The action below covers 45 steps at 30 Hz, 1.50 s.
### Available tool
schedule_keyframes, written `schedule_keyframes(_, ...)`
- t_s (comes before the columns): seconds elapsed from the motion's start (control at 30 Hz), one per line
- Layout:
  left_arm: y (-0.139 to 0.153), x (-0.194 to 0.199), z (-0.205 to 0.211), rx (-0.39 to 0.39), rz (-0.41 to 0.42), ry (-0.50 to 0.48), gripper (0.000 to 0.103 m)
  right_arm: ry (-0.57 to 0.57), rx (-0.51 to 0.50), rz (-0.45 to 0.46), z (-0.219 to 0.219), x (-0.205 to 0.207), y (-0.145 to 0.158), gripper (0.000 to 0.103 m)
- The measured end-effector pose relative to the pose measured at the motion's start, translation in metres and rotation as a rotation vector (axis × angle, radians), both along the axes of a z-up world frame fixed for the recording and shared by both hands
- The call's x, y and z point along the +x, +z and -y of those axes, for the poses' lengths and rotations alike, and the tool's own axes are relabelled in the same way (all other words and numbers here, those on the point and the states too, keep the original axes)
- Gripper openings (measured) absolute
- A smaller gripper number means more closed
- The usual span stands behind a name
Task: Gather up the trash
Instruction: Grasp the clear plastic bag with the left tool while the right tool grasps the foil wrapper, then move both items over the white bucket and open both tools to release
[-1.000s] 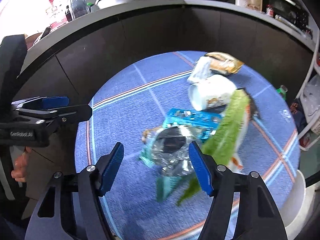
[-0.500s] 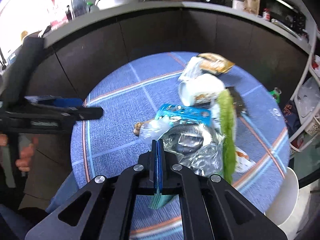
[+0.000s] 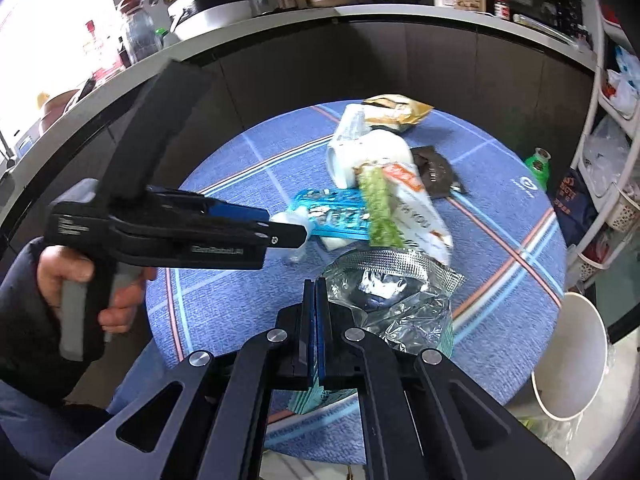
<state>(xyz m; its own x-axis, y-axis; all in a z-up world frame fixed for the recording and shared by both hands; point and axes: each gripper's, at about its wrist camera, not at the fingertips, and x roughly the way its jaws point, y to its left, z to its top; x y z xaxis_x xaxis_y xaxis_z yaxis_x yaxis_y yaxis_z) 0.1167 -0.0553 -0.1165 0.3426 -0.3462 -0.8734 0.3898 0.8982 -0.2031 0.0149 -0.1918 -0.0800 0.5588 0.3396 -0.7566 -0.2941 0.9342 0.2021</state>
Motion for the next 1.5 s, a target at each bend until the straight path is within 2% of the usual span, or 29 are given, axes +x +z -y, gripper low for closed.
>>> schedule_keyframes(0.17,-0.005,0.005,0.01,0.021,-0.004,-0.015,0.049,-0.048,0.033,-0.011,0.014,0.0,-0.004,0.001)
schedule_keyframes(0.37,-0.013,0.007,0.01,0.033,-0.031,-0.015,0.023,-0.063,0.058,-0.013,0.02,0.0,-0.006,0.001)
schedule_keyframes(0.47,-0.01,0.006,0.005,0.012,-0.037,-0.006,0.017,-0.067,0.07,-0.009,0.021,-0.001,-0.004,0.001)
schedule_keyframes(0.57,0.003,-0.001,0.0,0.006,-0.011,0.002,0.015,-0.072,0.086,0.004,0.024,-0.003,0.0,0.001)
schedule_keyframes(0.87,0.07,-0.015,0.002,-0.064,0.119,-0.013,0.015,-0.111,0.119,0.077,0.045,-0.008,0.023,0.001)
schedule_keyframes(1.0,0.09,-0.015,0.027,-0.114,0.14,-0.085,0.015,-0.164,0.114,0.102,0.066,-0.011,0.03,0.001)
schedule_keyframes(1.17,0.103,-0.014,0.075,-0.137,0.154,-0.19,0.015,-0.259,0.093,0.125,0.105,-0.015,0.031,0.001)
schedule_keyframes(1.33,0.105,-0.015,0.125,-0.156,0.148,-0.287,0.015,-0.372,0.076,0.136,0.155,-0.022,0.02,0.001)
schedule_keyframes(1.5,0.093,-0.012,0.185,-0.153,0.118,-0.385,0.015,-0.453,0.068,0.121,0.204,-0.026,-0.002,0.001)
